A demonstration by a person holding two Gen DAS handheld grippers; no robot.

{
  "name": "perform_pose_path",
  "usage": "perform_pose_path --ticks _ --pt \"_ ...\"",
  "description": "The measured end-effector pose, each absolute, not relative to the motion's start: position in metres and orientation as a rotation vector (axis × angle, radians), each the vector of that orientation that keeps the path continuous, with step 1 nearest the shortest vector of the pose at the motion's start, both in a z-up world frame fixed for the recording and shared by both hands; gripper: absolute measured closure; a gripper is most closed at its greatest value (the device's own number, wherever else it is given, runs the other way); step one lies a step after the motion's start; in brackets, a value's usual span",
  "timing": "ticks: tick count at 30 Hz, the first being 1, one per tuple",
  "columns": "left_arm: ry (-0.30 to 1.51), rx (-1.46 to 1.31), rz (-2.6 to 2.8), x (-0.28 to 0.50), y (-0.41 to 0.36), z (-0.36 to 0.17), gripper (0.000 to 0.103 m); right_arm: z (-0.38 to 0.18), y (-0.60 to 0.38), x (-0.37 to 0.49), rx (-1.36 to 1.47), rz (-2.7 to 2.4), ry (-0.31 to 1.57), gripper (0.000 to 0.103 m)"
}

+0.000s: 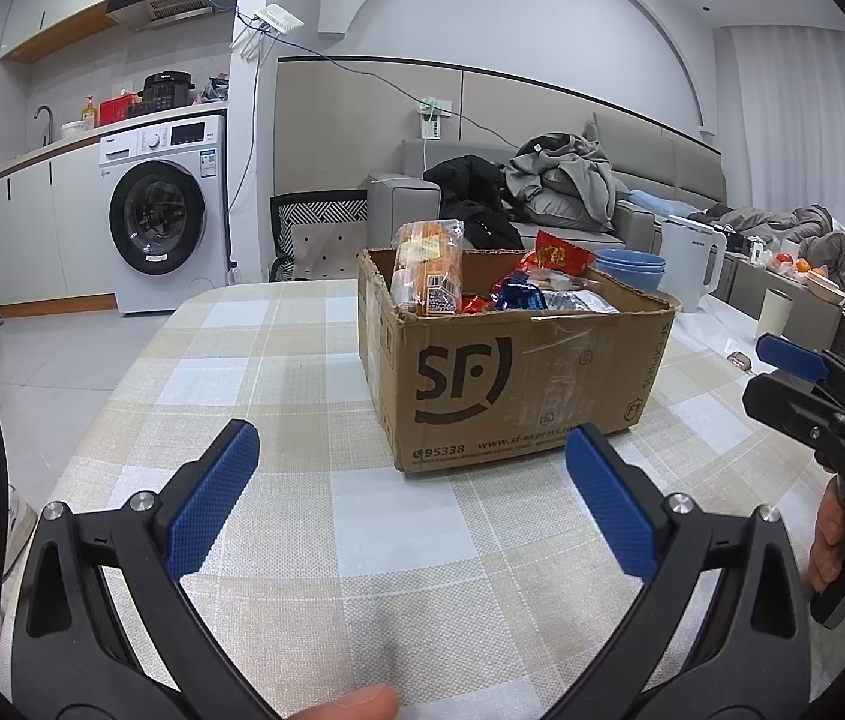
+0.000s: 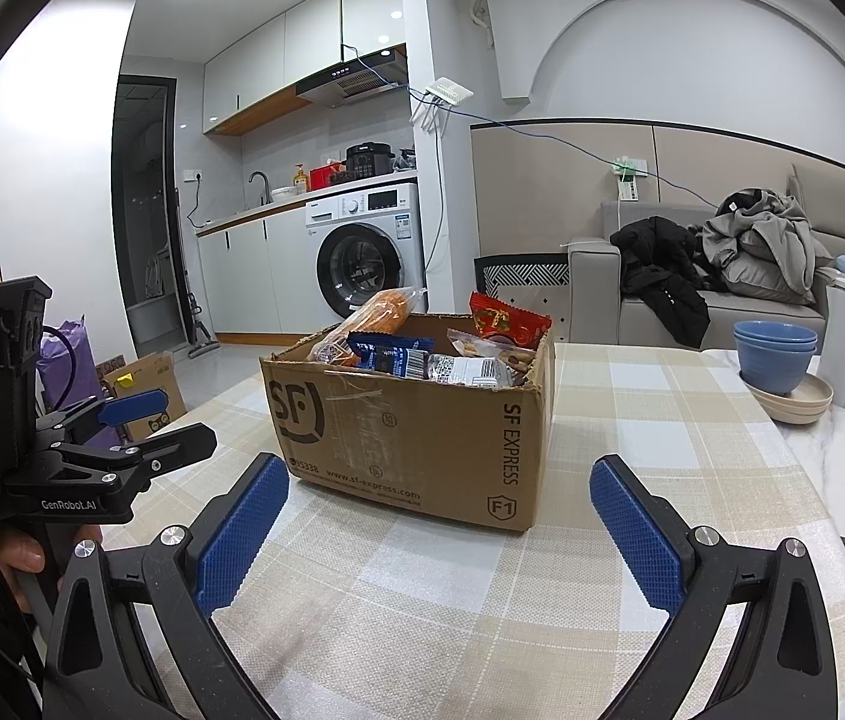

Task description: Organize snacks

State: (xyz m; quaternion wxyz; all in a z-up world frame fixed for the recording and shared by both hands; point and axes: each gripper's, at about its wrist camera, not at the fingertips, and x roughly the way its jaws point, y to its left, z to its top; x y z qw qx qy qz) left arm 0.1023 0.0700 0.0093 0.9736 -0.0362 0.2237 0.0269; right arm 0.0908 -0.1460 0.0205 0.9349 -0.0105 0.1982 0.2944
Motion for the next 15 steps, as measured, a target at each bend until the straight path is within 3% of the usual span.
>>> perform_pose_path --ticks 15 --pt "0.450 -0.073 0.055 0.0994 0.0691 0.0087 0.001 0.0200 -0.1459 0.0910 -0.021 0.602 0.404 0.000"
